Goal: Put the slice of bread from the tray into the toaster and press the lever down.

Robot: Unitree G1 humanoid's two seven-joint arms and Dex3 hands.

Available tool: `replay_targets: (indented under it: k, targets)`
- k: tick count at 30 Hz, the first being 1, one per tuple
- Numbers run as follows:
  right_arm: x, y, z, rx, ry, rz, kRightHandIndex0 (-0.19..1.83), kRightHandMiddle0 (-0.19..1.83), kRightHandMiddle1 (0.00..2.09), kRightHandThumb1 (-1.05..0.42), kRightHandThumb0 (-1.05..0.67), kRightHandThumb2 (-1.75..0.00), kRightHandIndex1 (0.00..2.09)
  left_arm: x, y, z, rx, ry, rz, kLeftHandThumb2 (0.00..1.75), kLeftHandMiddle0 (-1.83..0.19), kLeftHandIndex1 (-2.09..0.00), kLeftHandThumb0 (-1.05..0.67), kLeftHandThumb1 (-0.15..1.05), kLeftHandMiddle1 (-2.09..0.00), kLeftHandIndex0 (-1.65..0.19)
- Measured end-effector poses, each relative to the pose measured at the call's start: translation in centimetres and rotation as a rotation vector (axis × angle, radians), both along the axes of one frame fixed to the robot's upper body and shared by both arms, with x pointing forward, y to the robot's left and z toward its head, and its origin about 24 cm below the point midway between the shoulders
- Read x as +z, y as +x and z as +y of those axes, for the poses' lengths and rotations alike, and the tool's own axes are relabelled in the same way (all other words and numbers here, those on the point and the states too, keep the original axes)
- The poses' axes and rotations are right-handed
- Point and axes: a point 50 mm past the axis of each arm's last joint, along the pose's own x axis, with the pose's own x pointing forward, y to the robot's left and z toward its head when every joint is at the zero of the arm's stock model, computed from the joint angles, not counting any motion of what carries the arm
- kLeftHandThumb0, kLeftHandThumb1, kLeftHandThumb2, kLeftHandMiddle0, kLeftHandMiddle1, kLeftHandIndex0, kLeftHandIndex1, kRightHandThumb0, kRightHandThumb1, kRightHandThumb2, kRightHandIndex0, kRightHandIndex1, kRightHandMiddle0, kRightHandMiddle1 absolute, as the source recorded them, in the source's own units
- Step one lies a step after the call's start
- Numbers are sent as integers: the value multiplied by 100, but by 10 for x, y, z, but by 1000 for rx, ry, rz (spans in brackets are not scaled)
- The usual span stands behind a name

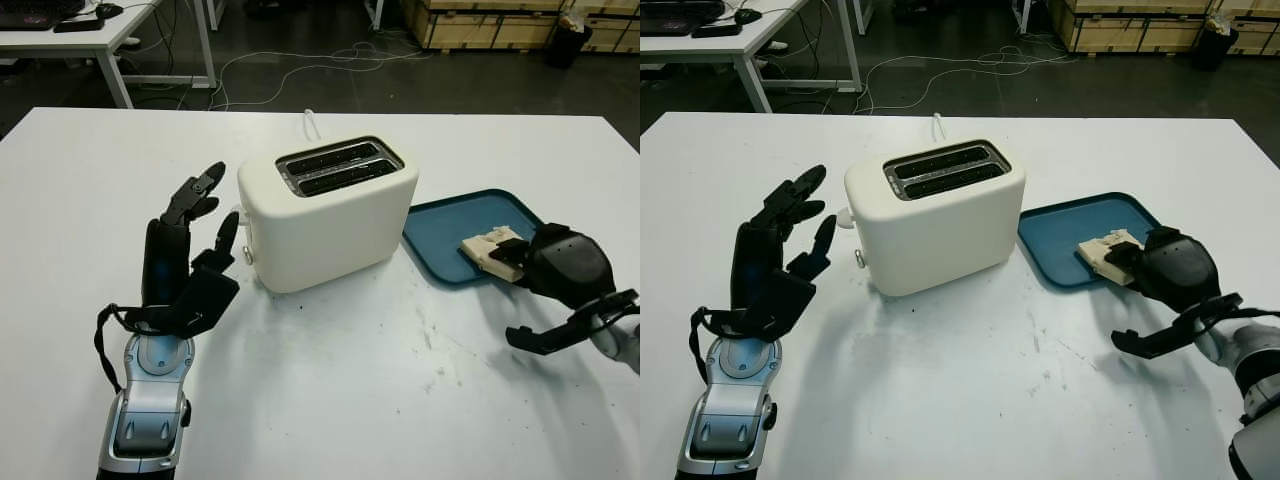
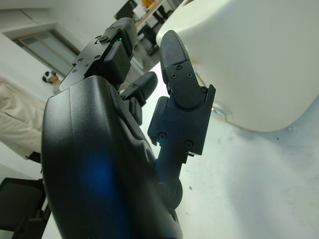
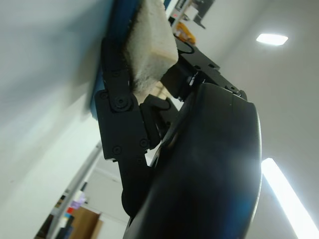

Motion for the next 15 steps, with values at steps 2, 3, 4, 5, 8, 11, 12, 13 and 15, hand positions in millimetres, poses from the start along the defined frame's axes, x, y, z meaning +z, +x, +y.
replay_targets:
  k: [2, 3, 4, 5, 8, 11, 12, 13, 15]
  targets:
    - [6, 4, 3, 8, 27, 19, 45, 107, 7, -92, -39, -15, 167, 0, 0, 0, 1, 1, -1, 53, -19, -8, -47, 92, -91, -46]
    - [10, 6, 4, 16, 38, 18, 46, 107, 7, -92, -38, -14, 170, 0, 0, 0, 2, 1, -2, 52, -19, -8, -46, 92, -91, -46]
    - [14, 8, 5, 27, 47, 11, 47, 106, 6, -92, -38, -15, 169, 0, 0, 0, 3, 1, -2, 52, -18, -8, -46, 92, -91, -46]
    - [18, 9, 7, 41, 52, 4, 48, 104, 4, -92, -38, -16, 168, 0, 0, 0, 4, 1, -3, 52, -18, -8, -46, 92, -91, -46]
    - [33, 13, 11, 88, 59, -38, 45, 103, 2, -92, -36, -18, 173, 0, 0, 0, 5, 1, -3, 52, -18, -8, -47, 92, -90, -46]
    - [53, 16, 16, 140, 84, -106, 43, 105, 2, -92, -34, -10, 174, 0, 0, 0, 6, 2, -3, 52, -19, -8, -47, 92, -90, -46]
    - [60, 16, 18, 158, 89, -123, 43, 104, 1, -92, -34, -10, 174, 0, 0, 0, 5, 3, -3, 52, -20, -8, -47, 92, -90, -46]
    - [66, 17, 19, 172, 90, -134, 44, 103, 1, -92, -34, -9, 175, 0, 0, -1, 5, 3, -3, 52, -20, -8, -47, 92, -89, -46]
    - [78, 18, 23, 203, 88, -151, 47, 104, 1, -91, -32, -6, 175, 0, 0, 0, 5, 3, -3, 52, -20, -8, -47, 92, -89, -46]
